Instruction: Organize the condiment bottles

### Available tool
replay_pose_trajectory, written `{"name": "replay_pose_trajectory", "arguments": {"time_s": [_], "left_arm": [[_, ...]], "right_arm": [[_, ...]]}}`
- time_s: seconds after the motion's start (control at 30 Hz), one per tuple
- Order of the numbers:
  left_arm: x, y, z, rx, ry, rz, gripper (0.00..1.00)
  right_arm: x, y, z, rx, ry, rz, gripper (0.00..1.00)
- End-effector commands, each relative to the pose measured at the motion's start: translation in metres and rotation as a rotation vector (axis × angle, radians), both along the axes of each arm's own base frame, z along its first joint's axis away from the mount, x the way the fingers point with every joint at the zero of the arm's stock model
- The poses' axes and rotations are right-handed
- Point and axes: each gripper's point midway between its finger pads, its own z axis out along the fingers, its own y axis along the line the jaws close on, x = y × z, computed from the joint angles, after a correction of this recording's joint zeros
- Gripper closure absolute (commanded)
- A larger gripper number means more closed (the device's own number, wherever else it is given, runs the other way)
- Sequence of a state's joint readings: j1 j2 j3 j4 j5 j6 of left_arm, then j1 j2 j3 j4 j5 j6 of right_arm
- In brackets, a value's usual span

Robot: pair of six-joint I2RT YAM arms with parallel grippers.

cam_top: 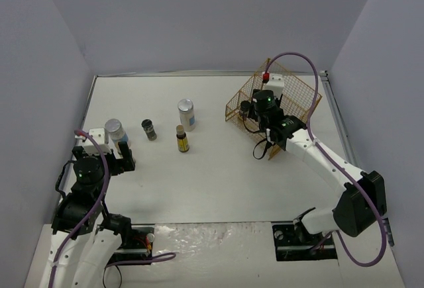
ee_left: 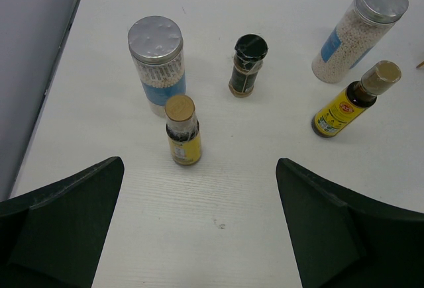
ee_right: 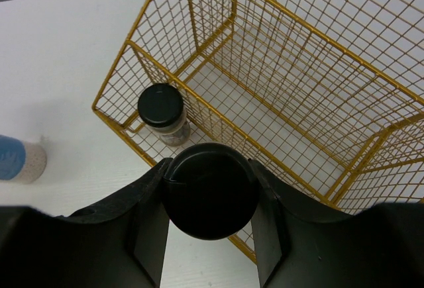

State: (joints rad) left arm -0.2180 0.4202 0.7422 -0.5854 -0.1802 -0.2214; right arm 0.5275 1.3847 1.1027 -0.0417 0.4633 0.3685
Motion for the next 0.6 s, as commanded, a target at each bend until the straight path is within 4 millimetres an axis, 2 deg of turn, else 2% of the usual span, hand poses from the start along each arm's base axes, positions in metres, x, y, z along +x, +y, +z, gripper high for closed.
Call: {"name": "replay_pose_trajectory", "arguments": {"time_s": [0.0, 0.1, 0.37, 0.43, 0.5, 0.57], "left_arm": [[0.006, -0.002, 0.027, -0.025, -0.087, -0.003, 0.03], [0.005, -0.002, 0.028, -0.025, -0.089, -0.004, 0.03], [0.005, -0.002, 0.027, -0.026, -0.09, -0.002, 0.03], [0.005, -0.002, 0.027, -0.026, -0.09, -0.002, 0.03], [0.005, -0.002, 0.028, -0.027, -0.091, -0.002, 0.03], [0.005, -0.002, 0.028, -0.027, -0.091, -0.002, 0.03]], "right_arm": [[0.014, -0.006, -0.011, 0.042, -0.014, -0.068, 1.0], [0.019, -0.008, -0.03, 0.042, 0.011, -0.081, 1.0], [0.024, -0.008, -0.063, 0.032, 0.049, -0.11, 0.99], [0.024, -0.009, -0.069, 0.03, 0.057, -0.119, 0.93], [0.024, -0.009, -0.074, 0.028, 0.067, -0.122, 0.8], [0.025, -0.007, -0.076, 0.031, 0.072, -0.117, 0.71]]}}
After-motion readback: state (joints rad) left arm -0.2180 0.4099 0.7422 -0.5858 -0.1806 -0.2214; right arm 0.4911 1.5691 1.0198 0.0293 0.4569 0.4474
